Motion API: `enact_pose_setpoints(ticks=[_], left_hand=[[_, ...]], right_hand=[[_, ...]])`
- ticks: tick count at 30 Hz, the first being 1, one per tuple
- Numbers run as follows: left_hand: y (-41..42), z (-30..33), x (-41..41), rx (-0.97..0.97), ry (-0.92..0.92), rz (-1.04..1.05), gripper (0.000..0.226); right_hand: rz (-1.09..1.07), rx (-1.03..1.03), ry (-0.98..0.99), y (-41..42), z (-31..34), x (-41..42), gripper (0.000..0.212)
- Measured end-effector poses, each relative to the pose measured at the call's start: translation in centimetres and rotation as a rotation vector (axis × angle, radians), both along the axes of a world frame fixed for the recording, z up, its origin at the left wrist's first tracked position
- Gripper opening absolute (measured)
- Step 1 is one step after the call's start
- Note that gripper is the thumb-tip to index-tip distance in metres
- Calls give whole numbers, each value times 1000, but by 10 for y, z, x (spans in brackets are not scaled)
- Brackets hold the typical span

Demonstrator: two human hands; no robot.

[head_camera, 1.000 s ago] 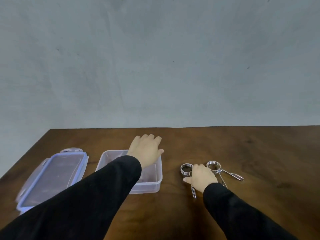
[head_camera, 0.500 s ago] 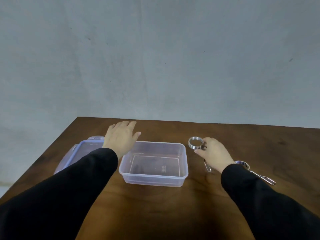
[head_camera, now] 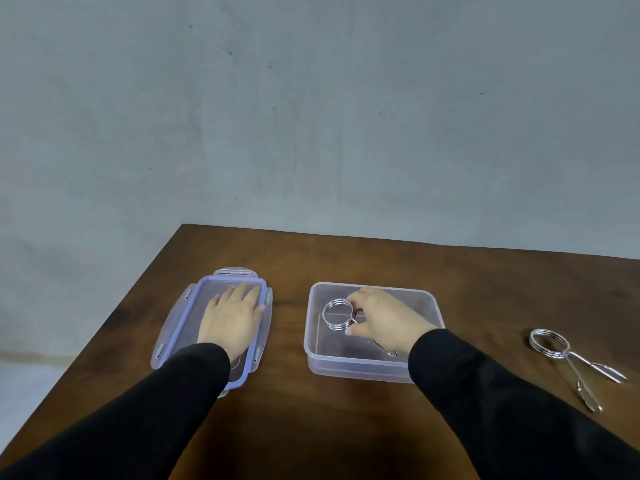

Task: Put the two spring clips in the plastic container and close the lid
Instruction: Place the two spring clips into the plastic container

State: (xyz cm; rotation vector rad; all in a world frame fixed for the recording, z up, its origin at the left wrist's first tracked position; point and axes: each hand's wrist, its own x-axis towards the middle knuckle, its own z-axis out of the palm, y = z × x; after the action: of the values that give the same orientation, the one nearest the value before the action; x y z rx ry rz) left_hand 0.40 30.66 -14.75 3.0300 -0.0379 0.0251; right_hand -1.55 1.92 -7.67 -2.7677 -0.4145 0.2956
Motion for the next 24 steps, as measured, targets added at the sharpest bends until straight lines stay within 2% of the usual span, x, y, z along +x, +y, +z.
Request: enact_pose_setpoints(ticks=[3, 8, 24], left_hand=[[8, -20, -3, -31, 47, -3, 48], [0, -27, -6, -112, 13, -19, 54], [-27, -32, -2, -109, -6, -30, 51]], right_hand=[[-19, -69, 20, 13, -11, 0, 42], [2, -110, 57, 21, -21, 7, 49], [120, -110, 123, 13, -29, 19, 50]])
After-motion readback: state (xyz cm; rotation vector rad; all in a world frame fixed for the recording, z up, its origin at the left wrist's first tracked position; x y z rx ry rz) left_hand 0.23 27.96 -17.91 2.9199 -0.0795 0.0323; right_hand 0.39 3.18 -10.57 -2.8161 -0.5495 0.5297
